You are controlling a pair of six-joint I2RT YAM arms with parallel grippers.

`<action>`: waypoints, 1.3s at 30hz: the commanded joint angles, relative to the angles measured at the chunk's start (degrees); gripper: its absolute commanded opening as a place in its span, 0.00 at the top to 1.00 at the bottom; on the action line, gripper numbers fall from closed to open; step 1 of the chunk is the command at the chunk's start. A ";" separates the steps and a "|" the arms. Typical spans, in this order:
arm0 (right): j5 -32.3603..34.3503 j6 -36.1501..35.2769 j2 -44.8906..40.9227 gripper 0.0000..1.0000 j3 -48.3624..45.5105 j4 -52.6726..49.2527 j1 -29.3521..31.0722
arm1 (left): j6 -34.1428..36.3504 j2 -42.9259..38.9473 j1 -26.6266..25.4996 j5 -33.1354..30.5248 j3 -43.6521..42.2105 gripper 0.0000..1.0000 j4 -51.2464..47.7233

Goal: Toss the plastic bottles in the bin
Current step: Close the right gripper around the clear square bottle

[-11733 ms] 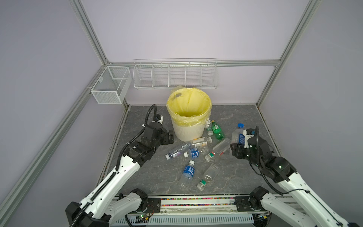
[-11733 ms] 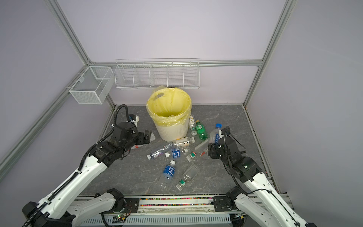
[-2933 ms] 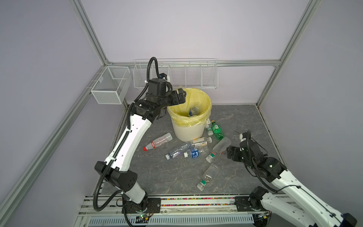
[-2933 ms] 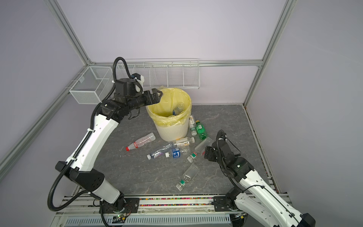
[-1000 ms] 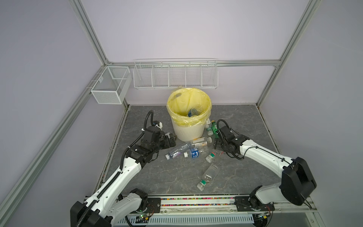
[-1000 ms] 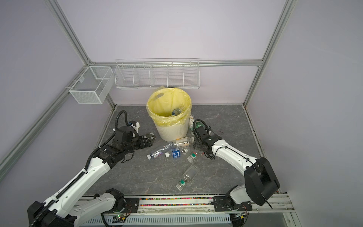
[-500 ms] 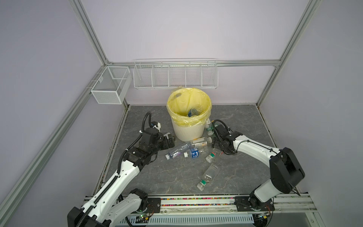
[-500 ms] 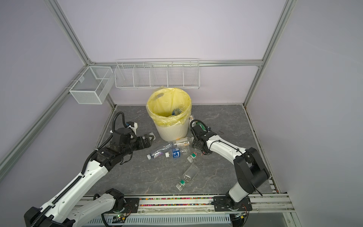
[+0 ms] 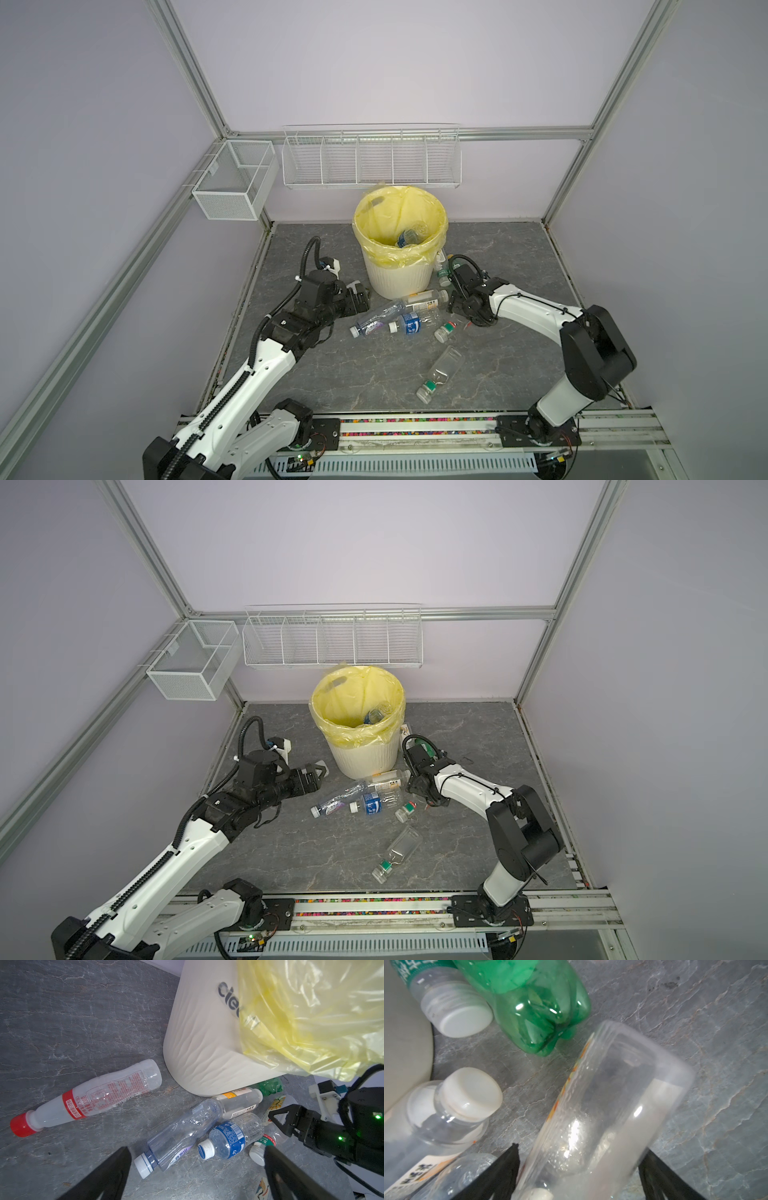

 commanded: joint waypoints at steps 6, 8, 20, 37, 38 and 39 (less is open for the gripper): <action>-0.15 2.12 1.81 0.13 -2.67 2.82 -0.74 | -0.79 0.13 0.30 -0.53 -0.72 0.00 -0.29; -0.16 2.33 2.09 0.14 -2.84 2.68 -0.74 | -0.78 0.21 0.30 -0.60 -0.80 0.00 -0.32; -2.62 3.10 -0.73 0.36 -3.13 3.75 -0.92 | -1.01 1.55 0.30 -0.50 -0.47 0.00 -0.25; 1.07 3.50 -22.62 0.36 -8.41 -2.74 -1.00 | -1.03 2.10 0.30 -0.72 0.35 0.01 -0.28; 1.08 3.15 -24.20 0.36 -8.59 -3.21 -0.97 | -0.93 2.26 0.30 -0.72 0.42 0.00 -0.28; 1.16 2.92 -25.97 0.36 -8.70 -3.56 -0.97 | -0.87 2.22 0.30 -0.76 0.40 0.01 -0.09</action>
